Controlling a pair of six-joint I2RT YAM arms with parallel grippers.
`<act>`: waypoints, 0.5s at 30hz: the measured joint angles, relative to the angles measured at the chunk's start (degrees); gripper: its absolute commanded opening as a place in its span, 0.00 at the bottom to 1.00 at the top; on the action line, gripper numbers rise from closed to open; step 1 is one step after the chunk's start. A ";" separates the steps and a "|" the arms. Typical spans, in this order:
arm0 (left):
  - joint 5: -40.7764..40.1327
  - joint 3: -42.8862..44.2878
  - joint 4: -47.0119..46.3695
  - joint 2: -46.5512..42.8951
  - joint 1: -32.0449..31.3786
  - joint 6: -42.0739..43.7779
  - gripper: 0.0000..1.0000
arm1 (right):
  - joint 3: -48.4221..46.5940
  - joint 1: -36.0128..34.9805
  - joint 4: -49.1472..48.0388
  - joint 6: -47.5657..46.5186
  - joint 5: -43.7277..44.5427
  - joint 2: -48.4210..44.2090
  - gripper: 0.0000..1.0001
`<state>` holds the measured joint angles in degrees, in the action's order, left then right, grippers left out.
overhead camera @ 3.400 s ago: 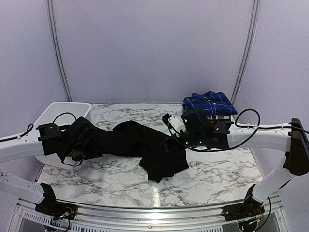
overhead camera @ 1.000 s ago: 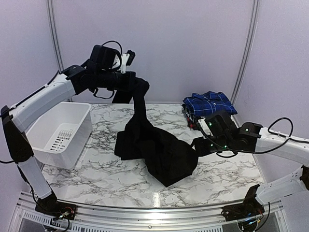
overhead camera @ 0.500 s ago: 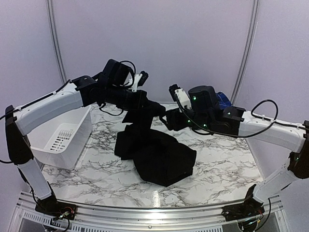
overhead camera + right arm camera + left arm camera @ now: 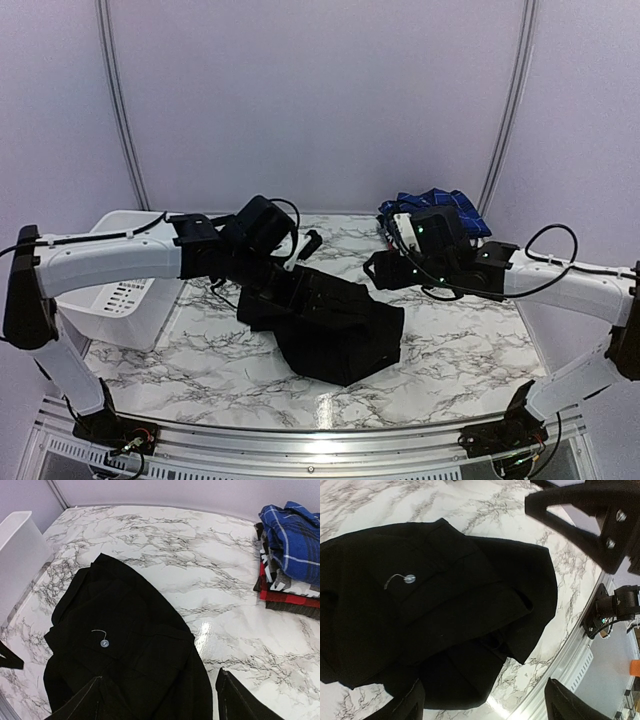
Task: Fold and stack the long sleeve shirts
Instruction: Flatten out the crumpled shirt at the center of the board.
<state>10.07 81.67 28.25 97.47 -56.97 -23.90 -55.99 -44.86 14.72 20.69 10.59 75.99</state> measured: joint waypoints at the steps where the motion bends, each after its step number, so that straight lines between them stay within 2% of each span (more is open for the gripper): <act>1: -1.03 -1.38 -0.20 -1.77 0.22 -0.57 0.81 | -0.15 -0.48 -0.15 -0.22 -0.52 0.39 0.69; 6: -5.84 -7.56 -1.86 -9.86 2.29 -4.57 0.70 | -4.94 -5.68 -0.31 -2.80 -1.97 7.65 0.66; 10: -8.52 -12.57 -2.86 -11.69 5.07 -7.91 0.69 | -10.49 -8.46 -0.24 -4.50 -3.10 15.85 0.67; 15: -9.68 -17.09 -3.15 -11.67 6.10 -10.38 0.69 | -16.57 -8.66 1.01 -5.62 -3.26 24.57 0.72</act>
<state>0.38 64.58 25.10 85.80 -50.87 -34.28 -72.55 -53.52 15.73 15.07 7.33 100.55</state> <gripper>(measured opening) 0.687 0.695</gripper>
